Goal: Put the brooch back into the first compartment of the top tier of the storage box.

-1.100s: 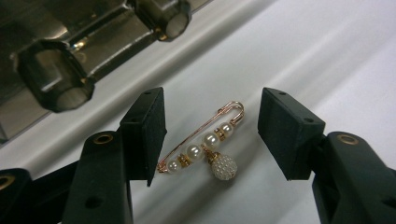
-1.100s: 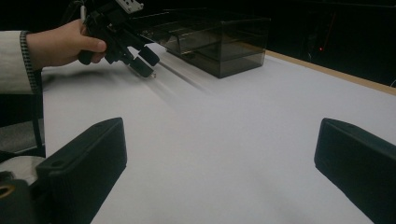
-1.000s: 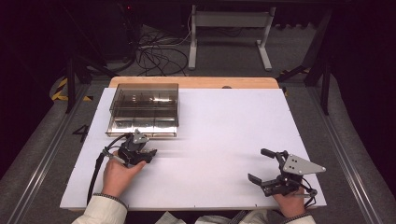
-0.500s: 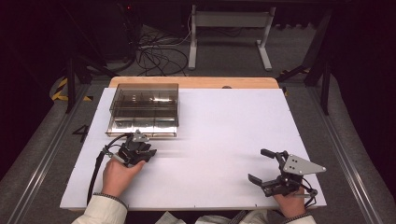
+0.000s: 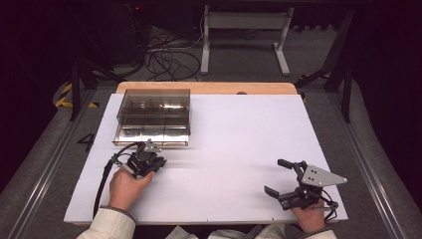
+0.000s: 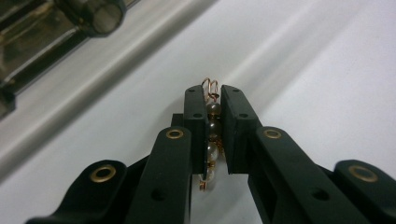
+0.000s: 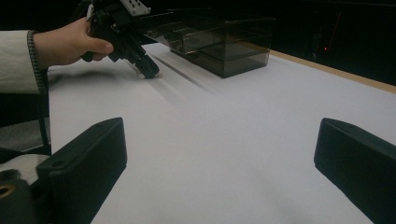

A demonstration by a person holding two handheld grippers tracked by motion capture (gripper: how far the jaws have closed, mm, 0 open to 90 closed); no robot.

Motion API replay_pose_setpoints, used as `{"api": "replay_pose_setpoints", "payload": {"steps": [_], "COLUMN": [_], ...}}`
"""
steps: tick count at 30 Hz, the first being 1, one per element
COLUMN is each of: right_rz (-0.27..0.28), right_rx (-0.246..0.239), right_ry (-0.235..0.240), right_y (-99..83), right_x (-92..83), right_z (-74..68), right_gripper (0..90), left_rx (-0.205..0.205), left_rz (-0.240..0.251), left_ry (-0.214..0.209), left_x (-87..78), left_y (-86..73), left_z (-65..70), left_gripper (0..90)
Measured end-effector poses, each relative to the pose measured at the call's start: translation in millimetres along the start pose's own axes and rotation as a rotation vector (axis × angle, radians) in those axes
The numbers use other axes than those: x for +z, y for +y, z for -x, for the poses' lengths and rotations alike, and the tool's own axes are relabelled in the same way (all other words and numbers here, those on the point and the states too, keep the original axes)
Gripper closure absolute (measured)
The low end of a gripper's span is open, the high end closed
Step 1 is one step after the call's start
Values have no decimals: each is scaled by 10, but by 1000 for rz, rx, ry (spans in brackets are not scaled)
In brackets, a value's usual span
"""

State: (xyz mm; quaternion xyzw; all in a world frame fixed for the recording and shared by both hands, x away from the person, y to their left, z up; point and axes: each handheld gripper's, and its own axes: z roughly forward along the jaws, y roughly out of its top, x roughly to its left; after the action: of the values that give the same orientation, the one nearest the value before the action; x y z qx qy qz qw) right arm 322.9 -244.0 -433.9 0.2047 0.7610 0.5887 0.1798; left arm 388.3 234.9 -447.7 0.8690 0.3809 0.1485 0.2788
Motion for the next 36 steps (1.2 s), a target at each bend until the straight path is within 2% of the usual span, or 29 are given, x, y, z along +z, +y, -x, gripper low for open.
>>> {"api": "replay_pose_setpoints", "payload": {"steps": [4, 8, 12, 22, 25, 29, 30, 32, 36], "right_rz": [0, 0, 1, 4, 5, 5, 5, 3, 6], "right_rx": [0, -1, 0, -4, -4, -3, -3, -2, -2], "right_ry": [1, 1, 1, 0, 0, -1, 0, 0, 1], "right_y": [0, 0, 0, 1, 1, 1, 1, 0, 1], "right_x": [0, -1, -5, -8, -8, -7, -6, -5, -4], "right_z": [1, 1, 2, 3, 3, 4, 3, 0, 1], "right_gripper": [30, 29, 29, 29, 30, 30, 30, 30, 30], "left_rx": [7, 7, 1, -22, -1, 5, 5, 9, -1], "left_rz": [-7, 14, 41, 182, 224, 291, 323, 335, 397], "left_ry": [6, 6, -21, -77, -73, -77, -84, -86, -94], "left_x": [-11, -49, -118, -364, -440, -533, -573, -592, -652], "left_y": [4, 13, 19, 19, 21, 24, 22, 22, 10], "left_z": [2, 21, 31, 72, 91, 115, 127, 132, 136], "left_gripper": [822, 822, 822, 822, 822, 822, 822, 822, 822]}}
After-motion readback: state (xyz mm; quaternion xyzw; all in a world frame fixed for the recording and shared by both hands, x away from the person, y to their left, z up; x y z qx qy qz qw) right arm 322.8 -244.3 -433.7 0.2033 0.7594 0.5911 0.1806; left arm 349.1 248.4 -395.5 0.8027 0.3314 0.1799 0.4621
